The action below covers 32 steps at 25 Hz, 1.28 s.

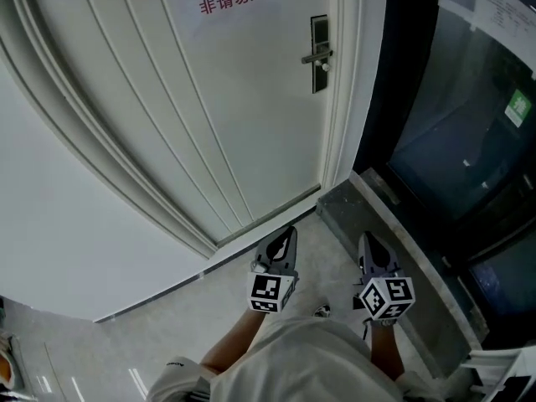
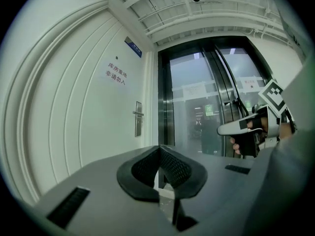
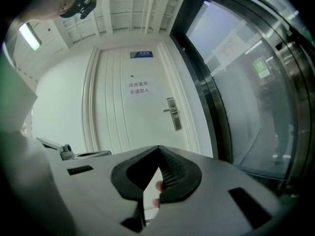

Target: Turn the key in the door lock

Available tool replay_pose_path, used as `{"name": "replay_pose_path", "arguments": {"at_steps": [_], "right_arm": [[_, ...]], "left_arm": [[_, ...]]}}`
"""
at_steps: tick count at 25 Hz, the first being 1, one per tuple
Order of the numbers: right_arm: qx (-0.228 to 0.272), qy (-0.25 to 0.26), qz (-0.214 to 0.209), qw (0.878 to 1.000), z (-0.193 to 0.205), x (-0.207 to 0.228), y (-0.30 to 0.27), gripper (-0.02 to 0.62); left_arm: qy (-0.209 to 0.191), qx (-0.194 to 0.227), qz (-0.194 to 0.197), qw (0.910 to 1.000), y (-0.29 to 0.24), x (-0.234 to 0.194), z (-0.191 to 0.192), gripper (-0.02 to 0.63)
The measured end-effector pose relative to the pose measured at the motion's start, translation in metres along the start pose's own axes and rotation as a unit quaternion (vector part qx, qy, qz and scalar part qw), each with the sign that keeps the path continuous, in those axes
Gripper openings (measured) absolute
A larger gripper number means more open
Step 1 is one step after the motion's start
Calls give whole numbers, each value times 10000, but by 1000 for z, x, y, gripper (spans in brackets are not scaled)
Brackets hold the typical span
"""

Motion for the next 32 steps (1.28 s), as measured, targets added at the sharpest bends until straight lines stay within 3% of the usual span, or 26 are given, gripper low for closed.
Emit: {"name": "replay_pose_path", "arguments": {"at_steps": [7,13,21,27,32], "right_arm": [[-70,-106,-199,9997,-6,54,-30,-11],[-312,-209,-432,9984,2,75,-59,-11],[-518,-160,-738,9958,5,82,-115,-11],[-649,-85,-882,9939,1,96,-167,-11],[-651,-72,-820,9945,-16,125,-218,-11]], "left_arm": [[-53,22,-303,9995,-45,15,-4,9],[-16,-73,-548,9985,-69,12,1,8],[168,-133,-905,9957,-102,-21,12,8],[234,-188,-1081,9937,-157,-52,21,9],[218,-88,-919,9955,-223,-63,12,8]]}}
Point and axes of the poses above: the fingertips, and each gripper's own axes: y backward along the fingers, x to its right, z out of its underside, the point moved 3 cm from there along y, backward along the fingers, and after that the axes turned 2 degrees about z, right-handed, at the moved point
